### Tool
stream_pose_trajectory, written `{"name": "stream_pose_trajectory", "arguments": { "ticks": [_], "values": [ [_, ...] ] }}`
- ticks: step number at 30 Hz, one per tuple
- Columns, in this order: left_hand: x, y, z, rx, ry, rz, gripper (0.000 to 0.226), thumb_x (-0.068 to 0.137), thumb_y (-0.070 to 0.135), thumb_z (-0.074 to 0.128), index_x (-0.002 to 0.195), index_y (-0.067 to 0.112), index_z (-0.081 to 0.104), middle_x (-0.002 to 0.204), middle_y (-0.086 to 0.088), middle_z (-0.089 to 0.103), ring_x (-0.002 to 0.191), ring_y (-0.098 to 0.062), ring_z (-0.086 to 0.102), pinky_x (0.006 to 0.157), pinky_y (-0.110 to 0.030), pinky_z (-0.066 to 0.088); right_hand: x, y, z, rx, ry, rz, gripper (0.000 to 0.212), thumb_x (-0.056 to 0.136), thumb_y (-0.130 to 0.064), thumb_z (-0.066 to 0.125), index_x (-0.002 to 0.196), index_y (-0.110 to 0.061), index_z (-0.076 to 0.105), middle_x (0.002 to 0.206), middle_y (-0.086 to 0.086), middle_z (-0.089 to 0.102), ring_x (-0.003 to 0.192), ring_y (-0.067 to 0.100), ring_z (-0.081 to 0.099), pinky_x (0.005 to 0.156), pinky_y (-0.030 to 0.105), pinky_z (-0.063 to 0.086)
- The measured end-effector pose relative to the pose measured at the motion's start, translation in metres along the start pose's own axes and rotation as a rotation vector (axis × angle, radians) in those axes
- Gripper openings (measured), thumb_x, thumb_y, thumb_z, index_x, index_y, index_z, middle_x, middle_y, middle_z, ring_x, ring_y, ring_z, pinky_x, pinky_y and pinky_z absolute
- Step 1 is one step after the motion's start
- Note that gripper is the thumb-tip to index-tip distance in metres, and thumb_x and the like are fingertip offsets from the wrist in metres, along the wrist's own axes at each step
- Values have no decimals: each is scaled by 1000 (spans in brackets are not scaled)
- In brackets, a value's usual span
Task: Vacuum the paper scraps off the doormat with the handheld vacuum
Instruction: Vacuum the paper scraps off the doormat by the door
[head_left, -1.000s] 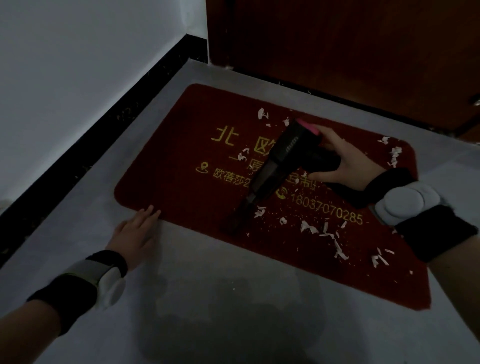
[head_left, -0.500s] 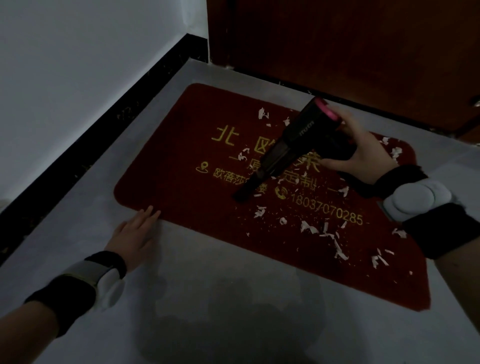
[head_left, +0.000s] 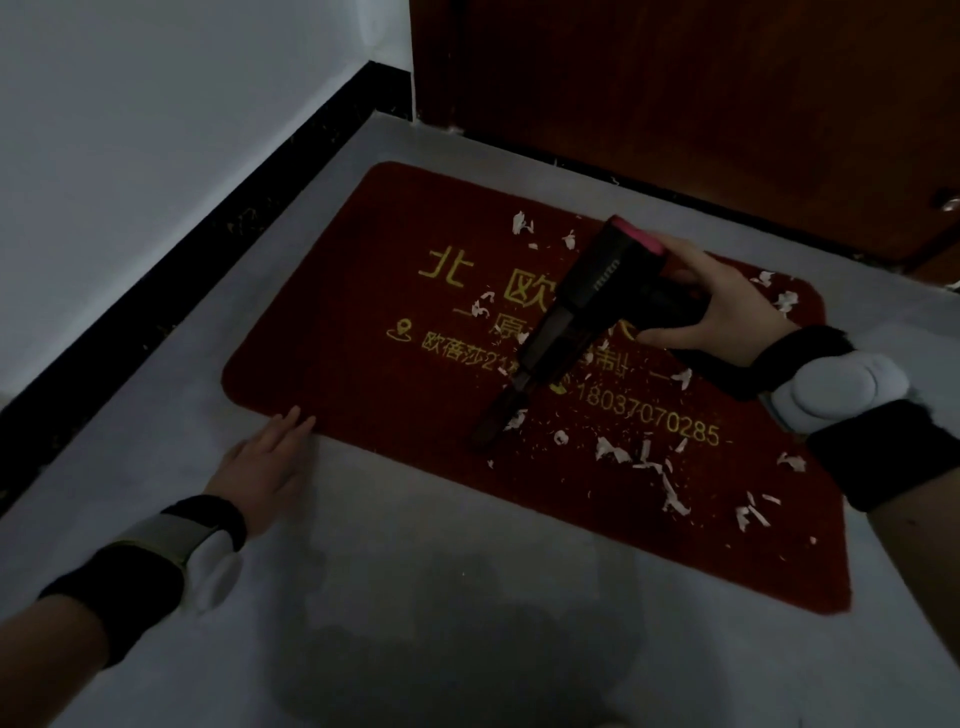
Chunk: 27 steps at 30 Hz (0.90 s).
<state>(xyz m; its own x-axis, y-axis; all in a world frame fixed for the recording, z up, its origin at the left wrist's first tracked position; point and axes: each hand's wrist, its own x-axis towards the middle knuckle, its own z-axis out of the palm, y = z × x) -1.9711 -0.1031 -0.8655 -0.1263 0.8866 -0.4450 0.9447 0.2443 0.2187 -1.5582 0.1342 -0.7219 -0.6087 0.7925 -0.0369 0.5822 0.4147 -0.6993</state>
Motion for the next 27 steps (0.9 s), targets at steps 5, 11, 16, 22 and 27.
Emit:
{"name": "stream_pose_trajectory", "arguments": {
  "ticks": [5,11,16,22,27],
  "values": [
    [-2,6,-1,53,-7,-24,67,98,27,39,150,21,-4,159,-2,-7,147,-21,2,117,-39,14,-1,5,11,26,94,-27,92,73,-3,77,143,-35,27,131,-26,40,115,-14,45,92,5,39],
    [-4,11,-2,126,-17,-78,63,100,30,32,150,26,-5,159,1,-9,147,-19,0,117,-46,0,2,6,-2,10,-21,-19,95,72,-2,77,139,-45,25,132,-28,41,121,-9,44,95,8,38],
    [-2,13,2,97,2,-90,62,99,28,34,151,23,-1,159,0,-7,147,-20,0,118,-45,1,-3,8,-17,-1,-107,41,93,70,3,77,131,-49,32,120,-27,47,101,-25,47,79,1,41],
    [0,18,2,74,15,-111,62,99,27,35,151,21,2,159,-3,-5,147,-21,0,118,-43,2,-13,15,-13,13,-61,56,91,68,4,78,130,-47,35,118,-28,48,101,-22,47,77,-2,39],
    [-1,21,1,127,-1,-124,63,99,27,33,151,21,-3,159,-3,-8,147,-21,0,118,-42,3,-18,20,-2,19,185,48,88,72,1,77,139,-34,32,123,-24,45,102,-18,47,88,4,37]
  ]
}}
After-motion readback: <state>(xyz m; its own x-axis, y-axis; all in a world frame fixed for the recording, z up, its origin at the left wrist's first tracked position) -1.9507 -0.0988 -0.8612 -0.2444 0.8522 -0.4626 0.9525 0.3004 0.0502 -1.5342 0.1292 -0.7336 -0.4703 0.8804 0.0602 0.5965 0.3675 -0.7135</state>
